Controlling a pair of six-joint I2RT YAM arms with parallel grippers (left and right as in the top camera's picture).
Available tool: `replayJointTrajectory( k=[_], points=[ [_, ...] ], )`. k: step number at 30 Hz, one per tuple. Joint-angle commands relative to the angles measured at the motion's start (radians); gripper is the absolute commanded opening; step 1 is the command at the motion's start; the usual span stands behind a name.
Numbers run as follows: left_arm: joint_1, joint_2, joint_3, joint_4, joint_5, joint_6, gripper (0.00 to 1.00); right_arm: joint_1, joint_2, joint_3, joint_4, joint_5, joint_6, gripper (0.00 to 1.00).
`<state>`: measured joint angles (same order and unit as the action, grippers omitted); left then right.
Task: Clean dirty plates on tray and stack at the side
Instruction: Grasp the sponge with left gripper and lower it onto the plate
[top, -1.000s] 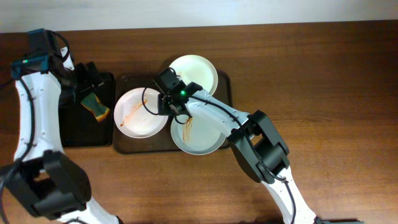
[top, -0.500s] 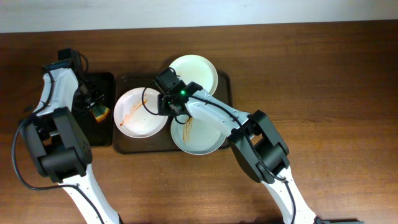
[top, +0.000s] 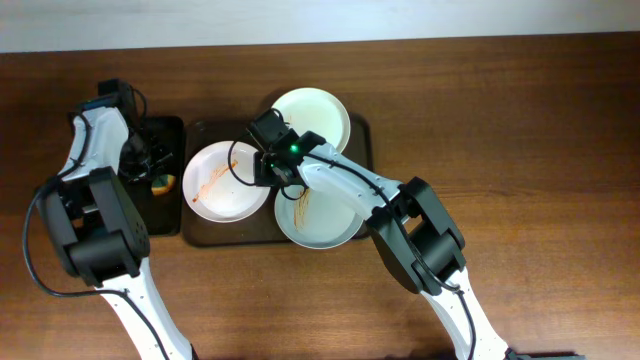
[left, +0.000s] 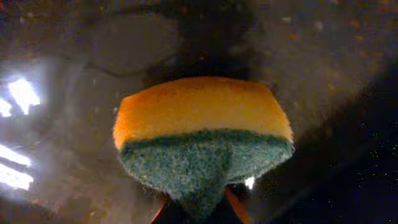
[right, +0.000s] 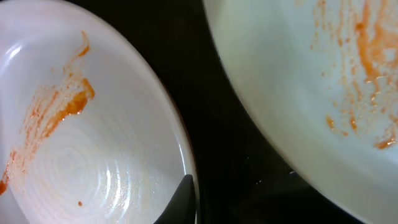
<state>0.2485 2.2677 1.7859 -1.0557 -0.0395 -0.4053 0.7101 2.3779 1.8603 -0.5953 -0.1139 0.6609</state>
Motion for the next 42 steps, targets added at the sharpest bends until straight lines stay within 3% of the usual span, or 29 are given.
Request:
replayJointTrajectory(
  k=[1,4,8,10,21,23,24,25,26,27,28,29,34,38,40,42],
  points=[
    [0.002,-0.057,0.136,-0.093,0.036,0.145,0.01,-0.011,0.027,-0.008,-0.026,-0.061,-0.063,0.04],
    [0.002,-0.121,0.167,-0.142,0.063,0.261,0.01,-0.030,0.013,-0.008,-0.048,-0.098,-0.109,0.04],
    [-0.008,-0.149,0.162,-0.192,0.401,0.511,0.01,-0.060,0.011,-0.008,-0.054,-0.184,-0.163,0.04],
    [-0.053,-0.149,0.144,-0.187,0.428,0.582,0.01,-0.076,0.011,-0.008,-0.047,-0.248,-0.214,0.04],
    [-0.157,-0.147,-0.167,0.031,0.399,0.613,0.01,-0.112,0.011,-0.008,-0.005,-0.311,-0.264,0.05],
    [-0.164,-0.147,-0.246,0.091,0.398,0.612,0.01,-0.113,0.011,-0.008,0.018,-0.384,-0.263,0.53],
    [-0.164,-0.147,-0.273,0.114,0.396,0.603,0.01,-0.113,0.011,-0.008,0.021,-0.408,-0.251,0.70],
    [-0.163,-0.147,-0.304,0.148,0.372,0.567,0.01,-0.113,0.011,-0.008,0.011,-0.411,-0.214,0.73],
    [-0.163,-0.147,-0.317,0.171,0.352,0.542,0.01,-0.113,0.011,-0.008,-0.001,-0.410,-0.178,0.73],
    [-0.163,-0.147,-0.318,0.184,0.333,0.520,0.01,-0.113,0.011,-0.009,-0.013,-0.410,-0.138,0.66],
    [-0.163,-0.147,-0.318,0.204,0.328,0.499,0.01,-0.112,0.011,-0.009,-0.023,-0.408,-0.102,0.50],
    [-0.163,-0.147,-0.318,0.219,0.328,0.478,0.01,-0.107,0.011,-0.009,-0.044,-0.380,-0.062,0.46],
    [-0.163,-0.147,-0.318,0.271,0.301,0.401,0.01,-0.075,0.011,-0.009,-0.114,-0.262,0.029,0.46],
    [-0.163,-0.147,-0.318,0.289,0.285,0.374,0.01,-0.066,0.011,-0.009,-0.163,-0.232,0.059,0.27],
    [-0.163,-0.147,-0.318,0.289,0.285,0.375,0.01,-0.059,0.012,-0.009,-0.175,-0.200,0.063,0.04],
    [-0.163,-0.147,-0.318,0.285,0.286,0.375,0.01,-0.056,0.012,-0.009,-0.152,-0.163,0.066,0.04]
  ],
)
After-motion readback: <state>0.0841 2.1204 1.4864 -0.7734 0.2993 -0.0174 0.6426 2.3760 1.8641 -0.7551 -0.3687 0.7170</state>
